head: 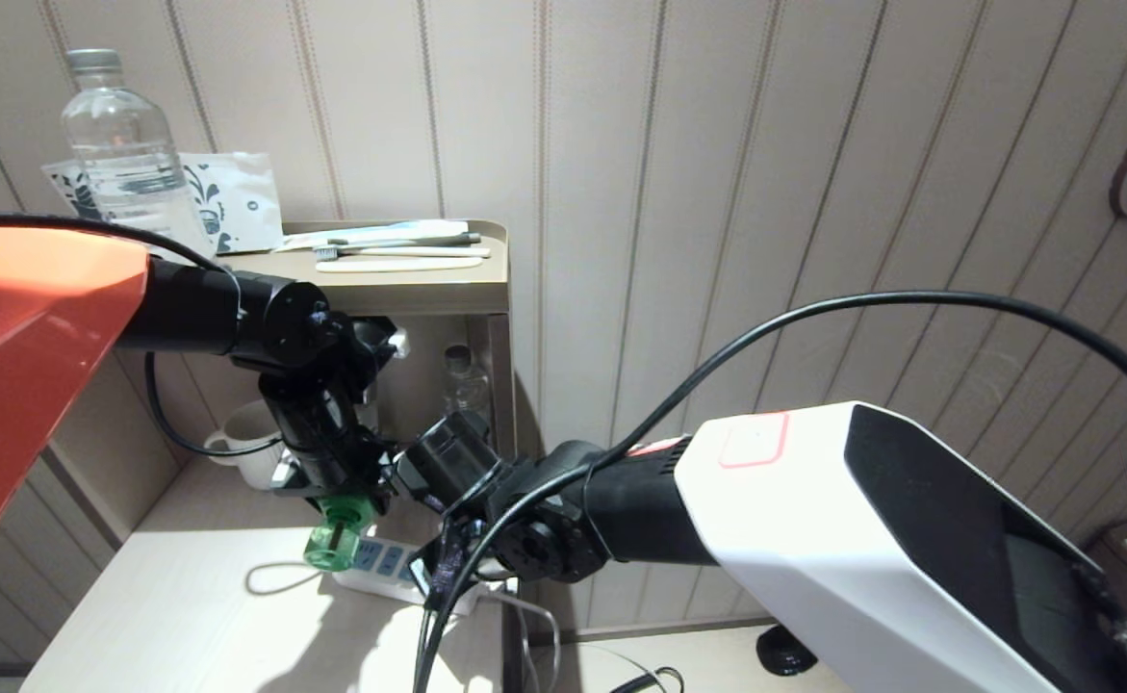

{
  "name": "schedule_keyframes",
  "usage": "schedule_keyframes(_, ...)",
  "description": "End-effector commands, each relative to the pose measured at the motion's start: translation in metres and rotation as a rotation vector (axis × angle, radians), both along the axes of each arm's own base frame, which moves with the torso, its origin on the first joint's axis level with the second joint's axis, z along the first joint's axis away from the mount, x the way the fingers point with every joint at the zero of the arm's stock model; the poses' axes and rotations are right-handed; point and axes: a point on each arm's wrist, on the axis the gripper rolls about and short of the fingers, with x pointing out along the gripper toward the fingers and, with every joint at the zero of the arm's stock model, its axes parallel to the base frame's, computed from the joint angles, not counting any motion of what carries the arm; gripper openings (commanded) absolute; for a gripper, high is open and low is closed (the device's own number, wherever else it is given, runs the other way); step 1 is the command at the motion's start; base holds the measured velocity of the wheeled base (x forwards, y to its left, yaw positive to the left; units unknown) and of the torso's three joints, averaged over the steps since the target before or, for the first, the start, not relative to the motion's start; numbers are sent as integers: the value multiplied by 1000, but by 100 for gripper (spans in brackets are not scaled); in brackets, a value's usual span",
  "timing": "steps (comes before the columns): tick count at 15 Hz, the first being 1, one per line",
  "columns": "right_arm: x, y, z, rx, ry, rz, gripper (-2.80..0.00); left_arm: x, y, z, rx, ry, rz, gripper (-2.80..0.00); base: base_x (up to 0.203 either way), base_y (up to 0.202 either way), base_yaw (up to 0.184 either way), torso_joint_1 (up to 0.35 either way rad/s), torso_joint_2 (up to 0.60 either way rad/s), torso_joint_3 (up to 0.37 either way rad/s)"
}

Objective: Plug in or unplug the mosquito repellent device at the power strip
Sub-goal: Place the mosquito repellent liquid on the table

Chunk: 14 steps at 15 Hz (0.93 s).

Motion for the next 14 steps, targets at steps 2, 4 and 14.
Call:
schedule_keyframes(2, -4, -5, 27, 48, -36, 0, -280, -5, 2, 7, -4, -14, 4, -280, 0, 0, 0, 0, 0, 0)
schedule_keyframes(4, -9, -12, 40, 57, -44, -2, -280, -10, 4, 10, -4, -12, 7, -280, 0, 0, 0, 0, 0, 0)
schedule_keyframes(14, -79, -136, 101, -12, -81, -122, -280, -45, 42, -4, 3, 27, 76, -280, 0, 0, 0, 0, 0, 0)
